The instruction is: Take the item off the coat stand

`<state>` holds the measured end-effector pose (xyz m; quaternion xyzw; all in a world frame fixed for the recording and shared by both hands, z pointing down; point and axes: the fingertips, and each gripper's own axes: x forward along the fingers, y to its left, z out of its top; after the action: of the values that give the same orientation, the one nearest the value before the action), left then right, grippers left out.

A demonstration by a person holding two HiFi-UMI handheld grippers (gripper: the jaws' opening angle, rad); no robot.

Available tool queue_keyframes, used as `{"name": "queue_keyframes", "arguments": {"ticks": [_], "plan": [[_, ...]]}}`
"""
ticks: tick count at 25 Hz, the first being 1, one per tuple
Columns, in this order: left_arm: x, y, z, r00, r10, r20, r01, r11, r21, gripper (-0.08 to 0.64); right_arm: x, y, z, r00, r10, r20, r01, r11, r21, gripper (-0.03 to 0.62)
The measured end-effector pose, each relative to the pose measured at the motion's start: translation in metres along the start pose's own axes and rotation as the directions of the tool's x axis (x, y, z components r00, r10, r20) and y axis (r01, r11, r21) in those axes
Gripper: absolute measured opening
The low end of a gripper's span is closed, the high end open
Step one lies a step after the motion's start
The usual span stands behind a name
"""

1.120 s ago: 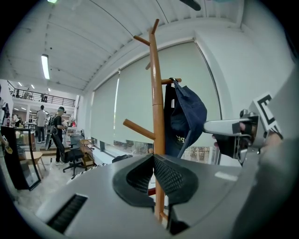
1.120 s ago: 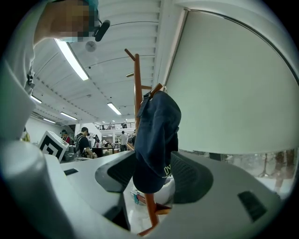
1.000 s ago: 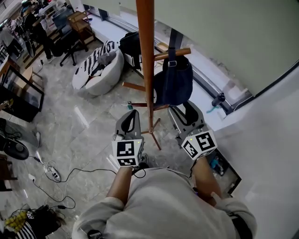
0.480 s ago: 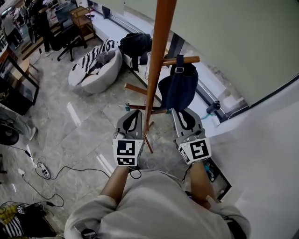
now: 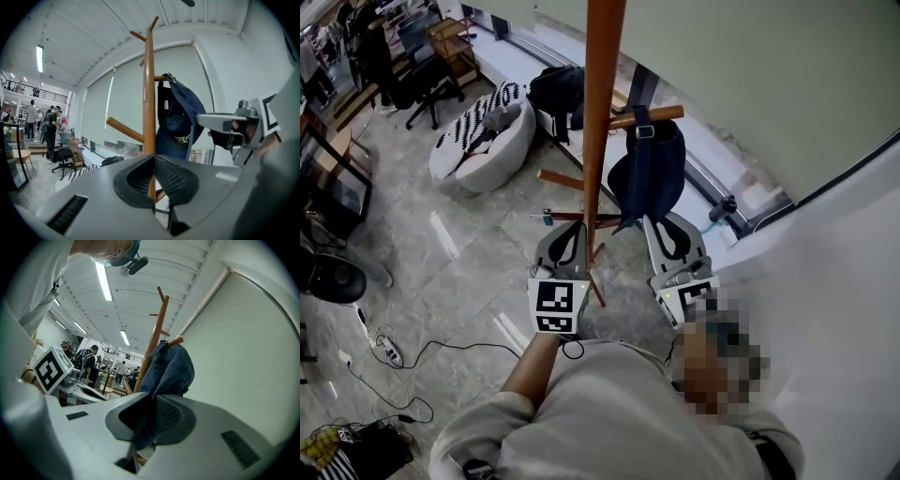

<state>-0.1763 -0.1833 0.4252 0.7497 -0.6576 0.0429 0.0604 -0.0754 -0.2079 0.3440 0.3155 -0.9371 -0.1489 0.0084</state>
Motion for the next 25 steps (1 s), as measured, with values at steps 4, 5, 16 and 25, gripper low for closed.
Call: {"name": "queue_keyframes", "arguments": {"ticks": [4, 5, 16, 25], "plan": [[0.004, -0.004, -0.001, 1.0, -0.017, -0.003, 0.017, 1.0, 0.0, 0.011, -0.004, -0.007, 0.002, 1.0, -0.03, 0.002, 0.03, 0.999, -0.013, 0.031], [0.005, -0.005, -0.001, 1.0, -0.022, -0.003, 0.022, 1.0, 0.001, 0.011, -0.005, -0.009, 0.002, 0.999, -0.038, 0.0, 0.038, 0.999, -0.009, 0.031], [0.021, -0.033, 0.013, 0.997, -0.081, 0.011, 0.081, 0.997, 0.014, 0.011, -0.02, -0.034, 0.01, 0.996, -0.087, 0.005, 0.087, 0.996, -0.024, 0.031], [0.027, -0.038, 0.032, 0.993, -0.112, 0.043, 0.111, 0.993, 0.036, 0.011, -0.015, -0.022, 0.021, 0.998, -0.065, 0.026, 0.065, 0.998, 0.007, 0.028]]}}
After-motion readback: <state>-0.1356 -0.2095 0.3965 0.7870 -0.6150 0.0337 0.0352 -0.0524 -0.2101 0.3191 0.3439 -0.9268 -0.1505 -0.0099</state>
